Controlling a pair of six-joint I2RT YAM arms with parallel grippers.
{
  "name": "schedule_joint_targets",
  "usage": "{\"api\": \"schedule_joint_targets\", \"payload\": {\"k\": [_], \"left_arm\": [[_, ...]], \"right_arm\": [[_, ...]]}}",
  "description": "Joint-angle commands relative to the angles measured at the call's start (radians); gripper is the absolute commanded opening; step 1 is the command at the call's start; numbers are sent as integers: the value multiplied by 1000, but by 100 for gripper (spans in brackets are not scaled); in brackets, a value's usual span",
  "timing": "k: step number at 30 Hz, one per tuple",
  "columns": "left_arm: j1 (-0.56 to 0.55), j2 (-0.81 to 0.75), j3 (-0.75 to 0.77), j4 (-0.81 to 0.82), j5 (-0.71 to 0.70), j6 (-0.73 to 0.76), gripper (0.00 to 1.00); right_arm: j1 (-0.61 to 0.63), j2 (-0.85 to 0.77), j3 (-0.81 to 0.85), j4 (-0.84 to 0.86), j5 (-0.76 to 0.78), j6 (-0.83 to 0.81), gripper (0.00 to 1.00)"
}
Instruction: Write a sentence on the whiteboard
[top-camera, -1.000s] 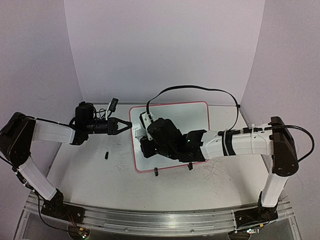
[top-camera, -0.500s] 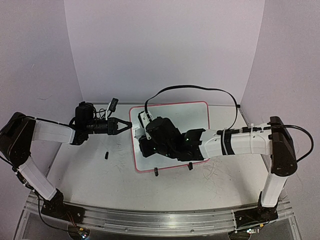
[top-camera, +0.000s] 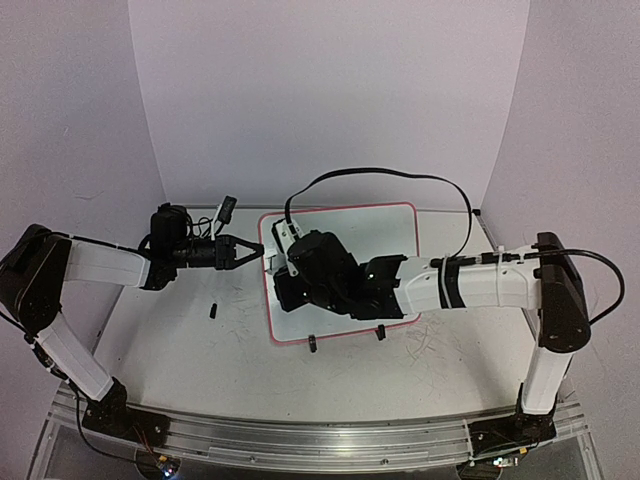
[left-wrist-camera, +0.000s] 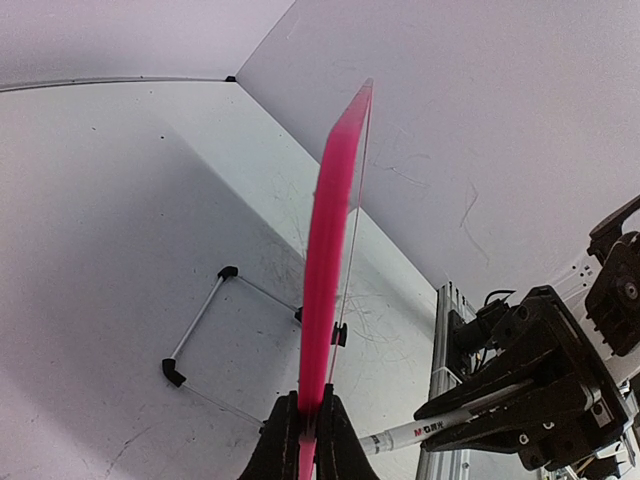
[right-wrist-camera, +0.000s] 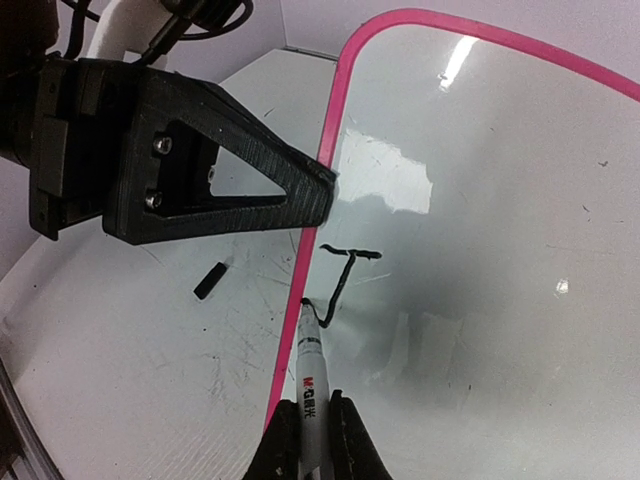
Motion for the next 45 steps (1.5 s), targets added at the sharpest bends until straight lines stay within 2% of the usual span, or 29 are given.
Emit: {"api": "schedule_joint_targets", "payload": {"k": [1,6,12,45], "left_arm": [[-3,-52,30,49,39,-15,0],[-2,-52,30,48,37,-13,0],[-2,-50,32,49,36,-12,0],[-2,-54,30,49,39,-12,0]], "right_arm": [[-3,29,49,1,39,-11,0],[-2,-55,-9,14,12,-1,0],[-17,-153,-162,118,-37,36,0],[-25,-60,-70,105,13,21,0]]}}
